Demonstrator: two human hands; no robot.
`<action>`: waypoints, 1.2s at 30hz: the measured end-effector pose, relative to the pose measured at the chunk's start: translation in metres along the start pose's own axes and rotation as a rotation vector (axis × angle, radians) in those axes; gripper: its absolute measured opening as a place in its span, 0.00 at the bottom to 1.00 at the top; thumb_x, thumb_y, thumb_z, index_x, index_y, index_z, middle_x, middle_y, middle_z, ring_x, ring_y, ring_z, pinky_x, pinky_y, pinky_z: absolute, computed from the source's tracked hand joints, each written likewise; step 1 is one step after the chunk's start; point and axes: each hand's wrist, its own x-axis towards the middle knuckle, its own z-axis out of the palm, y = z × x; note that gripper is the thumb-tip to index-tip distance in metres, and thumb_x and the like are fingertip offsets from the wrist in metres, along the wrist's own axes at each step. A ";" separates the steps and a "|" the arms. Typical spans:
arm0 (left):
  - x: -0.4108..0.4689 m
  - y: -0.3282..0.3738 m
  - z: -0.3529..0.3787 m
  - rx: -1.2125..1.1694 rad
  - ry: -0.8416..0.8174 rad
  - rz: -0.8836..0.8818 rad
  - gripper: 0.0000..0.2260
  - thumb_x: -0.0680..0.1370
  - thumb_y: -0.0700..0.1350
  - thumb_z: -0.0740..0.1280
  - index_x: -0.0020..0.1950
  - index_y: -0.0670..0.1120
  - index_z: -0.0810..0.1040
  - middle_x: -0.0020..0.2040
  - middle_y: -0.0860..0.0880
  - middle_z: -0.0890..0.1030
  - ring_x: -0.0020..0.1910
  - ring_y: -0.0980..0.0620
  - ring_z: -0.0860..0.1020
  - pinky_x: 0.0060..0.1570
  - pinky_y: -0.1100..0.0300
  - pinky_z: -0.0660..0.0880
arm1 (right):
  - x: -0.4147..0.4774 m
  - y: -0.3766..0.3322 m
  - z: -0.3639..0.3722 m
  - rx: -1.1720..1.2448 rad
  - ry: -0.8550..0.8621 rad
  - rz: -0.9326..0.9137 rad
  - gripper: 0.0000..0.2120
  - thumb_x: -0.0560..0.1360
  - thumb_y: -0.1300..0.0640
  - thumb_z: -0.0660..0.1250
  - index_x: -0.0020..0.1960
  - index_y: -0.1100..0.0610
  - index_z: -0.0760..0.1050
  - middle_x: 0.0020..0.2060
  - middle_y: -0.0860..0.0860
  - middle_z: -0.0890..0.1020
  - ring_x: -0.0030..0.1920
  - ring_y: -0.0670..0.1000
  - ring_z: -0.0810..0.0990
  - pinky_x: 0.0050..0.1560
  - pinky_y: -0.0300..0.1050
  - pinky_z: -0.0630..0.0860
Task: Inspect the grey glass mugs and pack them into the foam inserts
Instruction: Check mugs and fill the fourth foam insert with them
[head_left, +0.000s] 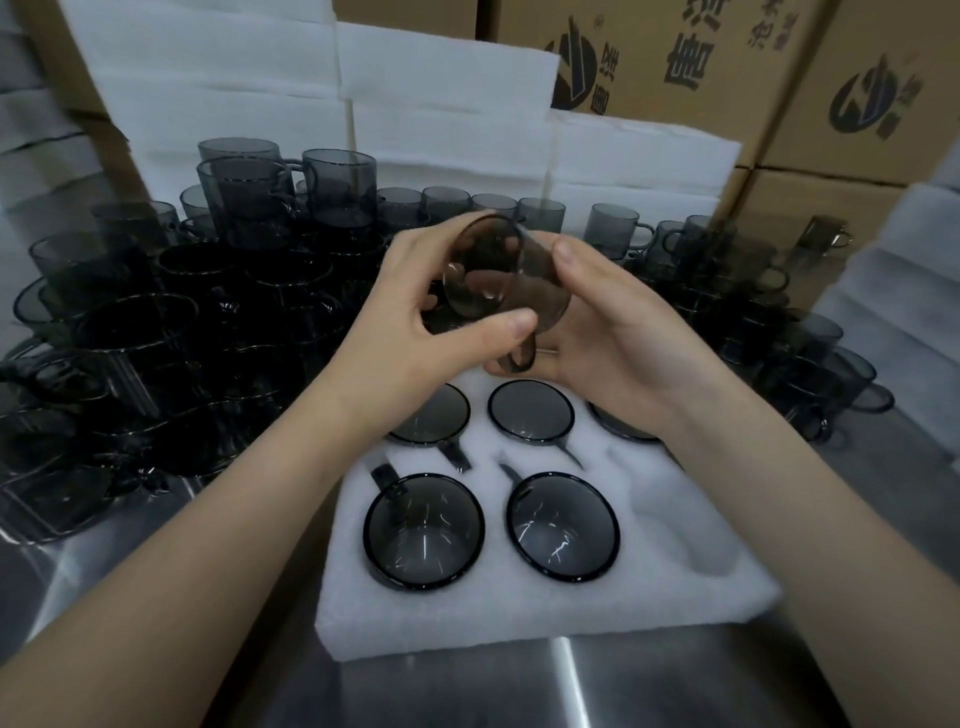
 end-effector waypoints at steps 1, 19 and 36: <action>0.000 0.000 0.000 0.016 0.005 -0.001 0.31 0.66 0.58 0.71 0.68 0.58 0.69 0.64 0.54 0.72 0.66 0.55 0.71 0.66 0.54 0.71 | 0.000 0.000 0.000 0.010 0.017 -0.020 0.15 0.79 0.53 0.61 0.63 0.59 0.70 0.56 0.59 0.78 0.46 0.56 0.81 0.42 0.51 0.79; 0.001 -0.004 0.007 0.167 -0.167 0.058 0.41 0.67 0.48 0.73 0.78 0.46 0.60 0.58 0.51 0.66 0.59 0.63 0.69 0.62 0.74 0.62 | -0.007 0.003 0.013 -0.736 0.183 -0.214 0.17 0.68 0.52 0.73 0.53 0.50 0.71 0.47 0.52 0.82 0.46 0.48 0.81 0.51 0.51 0.78; -0.002 0.004 0.013 0.447 0.103 0.240 0.30 0.65 0.49 0.71 0.67 0.44 0.76 0.51 0.51 0.74 0.51 0.58 0.73 0.54 0.73 0.67 | -0.007 0.005 0.020 -0.994 0.231 -0.303 0.12 0.77 0.44 0.60 0.59 0.45 0.71 0.45 0.38 0.79 0.48 0.35 0.77 0.48 0.28 0.70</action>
